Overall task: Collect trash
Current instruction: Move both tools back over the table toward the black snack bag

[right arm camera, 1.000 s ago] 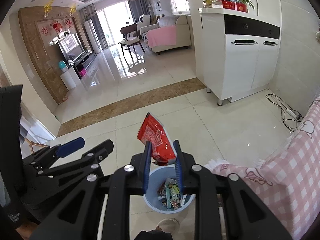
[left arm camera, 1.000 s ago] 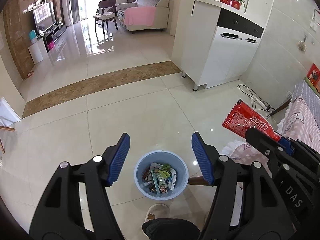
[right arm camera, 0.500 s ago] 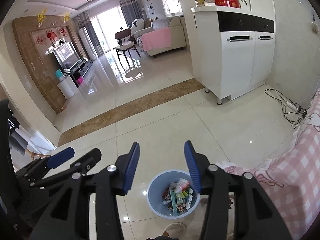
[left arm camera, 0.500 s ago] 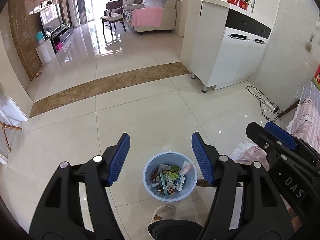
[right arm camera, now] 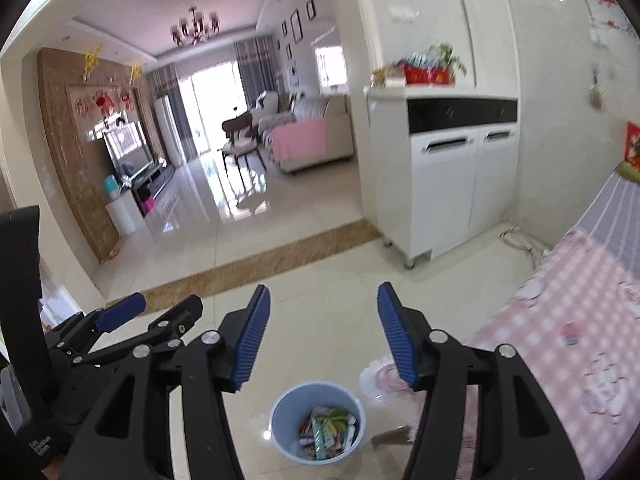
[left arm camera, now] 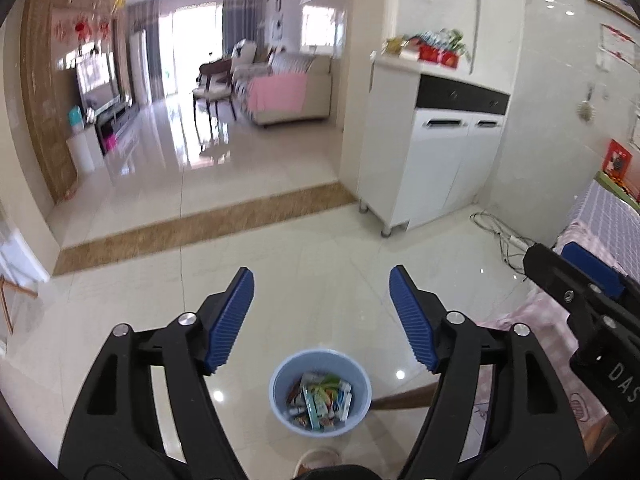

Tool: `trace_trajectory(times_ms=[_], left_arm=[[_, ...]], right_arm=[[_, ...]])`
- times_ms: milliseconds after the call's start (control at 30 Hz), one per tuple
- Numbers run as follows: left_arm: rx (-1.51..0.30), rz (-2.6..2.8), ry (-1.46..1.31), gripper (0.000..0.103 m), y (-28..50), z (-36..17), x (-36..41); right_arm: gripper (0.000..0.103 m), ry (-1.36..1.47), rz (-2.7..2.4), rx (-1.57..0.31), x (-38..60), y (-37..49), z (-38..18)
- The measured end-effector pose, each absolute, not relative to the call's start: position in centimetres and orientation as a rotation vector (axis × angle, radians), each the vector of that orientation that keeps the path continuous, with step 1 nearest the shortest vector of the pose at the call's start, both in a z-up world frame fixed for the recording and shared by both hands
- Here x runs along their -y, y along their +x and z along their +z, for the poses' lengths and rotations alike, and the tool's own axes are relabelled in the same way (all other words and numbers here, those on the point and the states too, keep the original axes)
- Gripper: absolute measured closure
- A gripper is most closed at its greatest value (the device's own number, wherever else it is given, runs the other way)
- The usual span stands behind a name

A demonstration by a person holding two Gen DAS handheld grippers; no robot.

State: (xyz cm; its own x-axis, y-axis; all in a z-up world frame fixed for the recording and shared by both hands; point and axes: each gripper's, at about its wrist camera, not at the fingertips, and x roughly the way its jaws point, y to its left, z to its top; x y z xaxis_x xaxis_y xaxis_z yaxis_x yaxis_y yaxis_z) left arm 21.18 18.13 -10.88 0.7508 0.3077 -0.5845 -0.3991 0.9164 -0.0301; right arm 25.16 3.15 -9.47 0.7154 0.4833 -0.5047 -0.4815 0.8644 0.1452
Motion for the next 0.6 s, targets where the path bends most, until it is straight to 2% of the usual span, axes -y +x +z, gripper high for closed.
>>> trace_trajectory(times_ms=[133,333,600], left_arm=[[-0.55,0.347,-0.116,0.028,20.3,-9.1,-14.9],[-0.501,0.247,-0.052,0.022,19.3,-7.5,-8.9],[-0.503,0.08,0.027,0.02,18.6,-7.1,0.3]], right_arm=[[0.041,0.031,0.492,-0.508,0.0,23.5,-7.6],[0.039,0.09,0.416,-0.464,6.4,21.0,-5.9],[0.037,0.142,0.245,-0.455,16.4,18.4,-6.0]])
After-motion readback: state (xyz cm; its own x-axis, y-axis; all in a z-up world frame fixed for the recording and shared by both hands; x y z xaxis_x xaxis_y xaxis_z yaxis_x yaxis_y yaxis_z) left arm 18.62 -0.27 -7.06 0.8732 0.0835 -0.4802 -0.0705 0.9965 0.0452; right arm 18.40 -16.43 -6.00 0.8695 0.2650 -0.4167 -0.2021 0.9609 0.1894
